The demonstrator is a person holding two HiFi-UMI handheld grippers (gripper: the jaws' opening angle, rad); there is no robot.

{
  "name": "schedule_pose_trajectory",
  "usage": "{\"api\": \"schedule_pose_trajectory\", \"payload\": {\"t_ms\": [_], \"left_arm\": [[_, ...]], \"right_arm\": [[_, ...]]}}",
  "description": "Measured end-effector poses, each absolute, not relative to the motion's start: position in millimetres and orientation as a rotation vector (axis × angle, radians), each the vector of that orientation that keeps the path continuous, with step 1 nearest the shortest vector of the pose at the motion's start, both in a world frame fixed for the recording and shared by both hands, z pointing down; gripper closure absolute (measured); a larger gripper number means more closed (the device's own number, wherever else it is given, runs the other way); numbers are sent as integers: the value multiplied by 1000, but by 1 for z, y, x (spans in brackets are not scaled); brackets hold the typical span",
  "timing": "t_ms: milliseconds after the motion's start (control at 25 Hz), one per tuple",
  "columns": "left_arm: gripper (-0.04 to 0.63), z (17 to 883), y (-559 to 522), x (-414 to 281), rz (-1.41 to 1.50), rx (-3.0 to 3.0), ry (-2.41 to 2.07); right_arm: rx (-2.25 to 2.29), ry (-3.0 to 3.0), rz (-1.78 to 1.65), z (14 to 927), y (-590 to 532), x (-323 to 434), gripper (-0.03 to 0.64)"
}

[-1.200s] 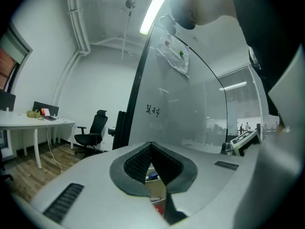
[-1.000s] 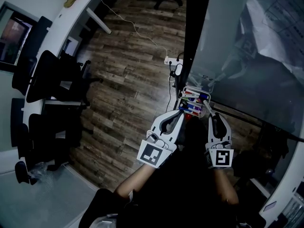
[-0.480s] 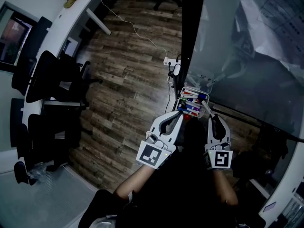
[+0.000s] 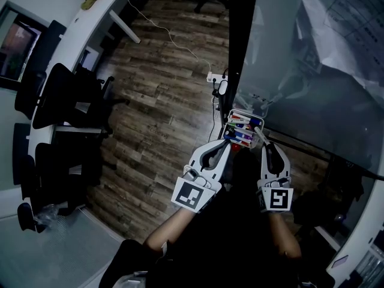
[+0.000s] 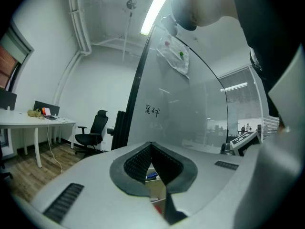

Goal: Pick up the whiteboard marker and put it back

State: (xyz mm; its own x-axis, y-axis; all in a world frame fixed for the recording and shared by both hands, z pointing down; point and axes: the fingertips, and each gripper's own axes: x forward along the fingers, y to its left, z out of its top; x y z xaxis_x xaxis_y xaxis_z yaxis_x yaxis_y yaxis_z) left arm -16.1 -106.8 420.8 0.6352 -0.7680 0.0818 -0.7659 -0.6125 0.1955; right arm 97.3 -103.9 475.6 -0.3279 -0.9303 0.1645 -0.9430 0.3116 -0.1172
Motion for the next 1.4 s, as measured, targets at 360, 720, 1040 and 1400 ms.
{"api": "schedule_pose_trajectory", "payload": {"t_ms": [360,720,1040,1400], "left_arm": [[588,419,-114,-20,-24,2642,-1280],[588,420,-119,-22,-27,2629,-1283],[588,421,-121,-23,-30,2628,-1283],[588,417,-114,-21,-41,2637,-1267]], "right_arm": [[1766,-2512,270,471,-115,91,537],[1759,-2525,262,468,-123,87,537],[1742,-2529,302,477,-117,88,535],[1769,-2517,296,473,-110,93,535]]}}
